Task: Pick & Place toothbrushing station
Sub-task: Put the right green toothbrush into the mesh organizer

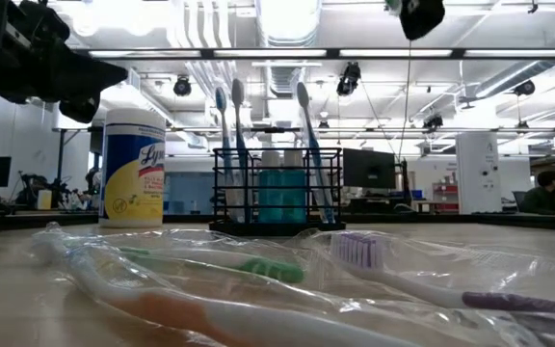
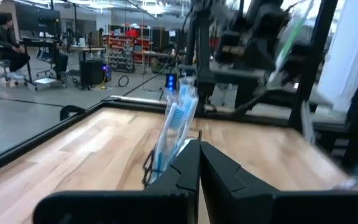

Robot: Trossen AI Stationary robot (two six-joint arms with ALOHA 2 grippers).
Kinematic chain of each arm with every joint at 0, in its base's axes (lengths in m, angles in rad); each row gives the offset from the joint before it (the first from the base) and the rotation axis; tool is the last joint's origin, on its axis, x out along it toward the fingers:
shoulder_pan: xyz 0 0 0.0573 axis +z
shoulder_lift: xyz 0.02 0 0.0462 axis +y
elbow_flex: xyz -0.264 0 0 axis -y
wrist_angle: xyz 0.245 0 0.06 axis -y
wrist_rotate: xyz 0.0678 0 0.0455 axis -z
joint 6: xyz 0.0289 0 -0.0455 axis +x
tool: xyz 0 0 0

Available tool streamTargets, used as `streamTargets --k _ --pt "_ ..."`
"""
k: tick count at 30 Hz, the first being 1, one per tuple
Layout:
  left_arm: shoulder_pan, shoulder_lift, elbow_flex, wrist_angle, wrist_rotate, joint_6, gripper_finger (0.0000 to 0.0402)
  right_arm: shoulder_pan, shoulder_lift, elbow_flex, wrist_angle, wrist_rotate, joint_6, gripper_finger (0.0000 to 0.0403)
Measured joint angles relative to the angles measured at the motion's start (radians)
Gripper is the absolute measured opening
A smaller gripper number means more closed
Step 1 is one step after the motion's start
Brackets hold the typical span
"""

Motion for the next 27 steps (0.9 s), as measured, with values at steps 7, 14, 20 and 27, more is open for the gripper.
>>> streamTargets --k 7,14,20,27 --pt "0.000 0.153 0.095 0.039 -0.034 -0.039 0.0012 -0.069 0.022 -0.123 0.241 0.003 -0.038 0.0020" --pt "-0.001 0.421 0.287 0.046 -0.106 0.026 0.0027 -0.109 0.130 -0.095 0.353 0.005 -0.125 0.0020" --pt "-0.002 0.640 0.449 0.027 -0.075 0.063 0.0101 -0.113 0.230 -0.030 0.470 0.225 -0.218 0.0020" --pt "-0.002 0.814 0.633 0.044 -0.074 0.199 0.0221 -0.111 0.322 0.065 0.458 0.415 -0.304 0.0020"
